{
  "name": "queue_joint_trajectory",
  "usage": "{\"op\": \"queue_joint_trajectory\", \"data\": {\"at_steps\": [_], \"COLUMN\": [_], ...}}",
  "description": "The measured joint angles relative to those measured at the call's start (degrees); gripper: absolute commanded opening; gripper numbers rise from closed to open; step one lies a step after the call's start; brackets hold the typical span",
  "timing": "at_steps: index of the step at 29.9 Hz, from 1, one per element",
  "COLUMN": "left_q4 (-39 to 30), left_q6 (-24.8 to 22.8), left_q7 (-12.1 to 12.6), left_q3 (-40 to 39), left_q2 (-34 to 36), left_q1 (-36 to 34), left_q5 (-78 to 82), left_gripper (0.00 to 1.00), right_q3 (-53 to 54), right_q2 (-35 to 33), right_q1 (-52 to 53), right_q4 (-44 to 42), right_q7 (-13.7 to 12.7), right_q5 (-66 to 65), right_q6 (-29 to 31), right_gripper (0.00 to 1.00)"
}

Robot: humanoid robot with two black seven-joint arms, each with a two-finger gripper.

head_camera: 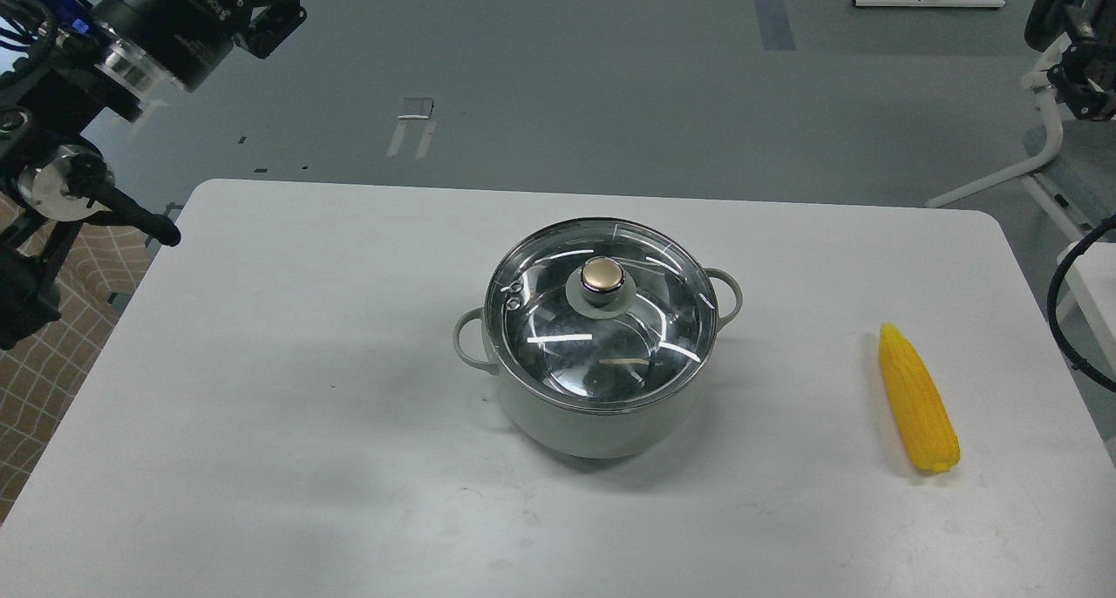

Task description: Open pot and put corn in

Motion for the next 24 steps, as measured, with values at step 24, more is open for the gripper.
{"op": "queue_joint_trajectory", "data": {"at_steps": [24], "left_q4": [-20.3], "left_q6": [10.38], "left_q7": [-7.15], "left_q3": [23.08], "left_q2": [-9.43], "left_q1": [-2.15], "left_q5": [79.54], "left_gripper": [0.8], "right_q3": [2.45], "right_q2": [-2.11], "right_q1": [-1.56], "right_q4": [1.38], "right_q7": [0.08], "right_q5": [0.0], "right_q6": [-0.1], "right_gripper": [1.0]}}
